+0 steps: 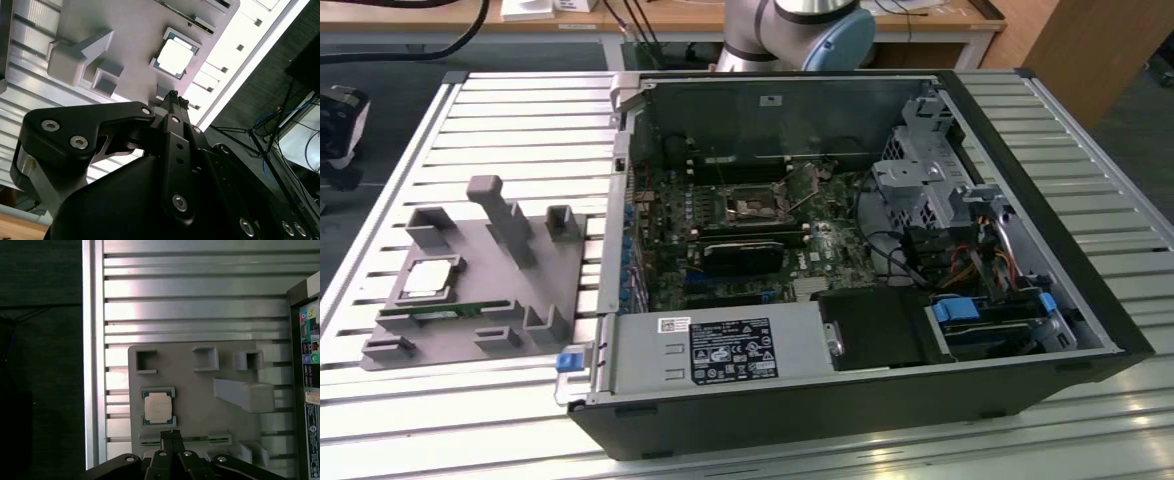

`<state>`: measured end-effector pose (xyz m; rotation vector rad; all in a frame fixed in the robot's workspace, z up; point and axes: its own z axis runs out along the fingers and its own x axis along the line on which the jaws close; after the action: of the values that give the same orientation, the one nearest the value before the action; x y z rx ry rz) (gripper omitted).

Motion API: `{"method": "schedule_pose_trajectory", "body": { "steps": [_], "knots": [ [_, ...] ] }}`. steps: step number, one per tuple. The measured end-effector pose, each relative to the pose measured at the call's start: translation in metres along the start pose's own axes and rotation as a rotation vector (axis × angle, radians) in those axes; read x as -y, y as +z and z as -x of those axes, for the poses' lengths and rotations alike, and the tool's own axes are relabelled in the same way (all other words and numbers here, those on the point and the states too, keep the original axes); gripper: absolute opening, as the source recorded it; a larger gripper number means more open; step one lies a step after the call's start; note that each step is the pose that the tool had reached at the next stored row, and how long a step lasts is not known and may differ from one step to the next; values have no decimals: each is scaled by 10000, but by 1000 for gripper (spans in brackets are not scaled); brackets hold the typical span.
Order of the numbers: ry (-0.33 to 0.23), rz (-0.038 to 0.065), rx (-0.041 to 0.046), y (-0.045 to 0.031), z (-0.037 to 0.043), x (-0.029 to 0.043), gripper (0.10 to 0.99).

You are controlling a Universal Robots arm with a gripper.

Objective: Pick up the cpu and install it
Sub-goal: 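Pick up the cpu and move it towards the insertion slot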

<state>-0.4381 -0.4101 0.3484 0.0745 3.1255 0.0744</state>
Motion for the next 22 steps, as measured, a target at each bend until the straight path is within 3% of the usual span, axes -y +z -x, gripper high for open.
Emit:
{"method": "schedule_pose_trajectory", "body": {
  "steps": [9,11,12,17,18,22],
  "knots": [
    [-7,-1,-2,68,0,10,114],
    [-20,0,-4,89,-1,11,231],
    [-50,1,-15,105,-1,12,231],
    [-551,3,-109,186,-3,16,467],
    [-618,3,-126,202,-6,17,467],
    [-624,4,-137,274,-29,21,647]
  ]
}}
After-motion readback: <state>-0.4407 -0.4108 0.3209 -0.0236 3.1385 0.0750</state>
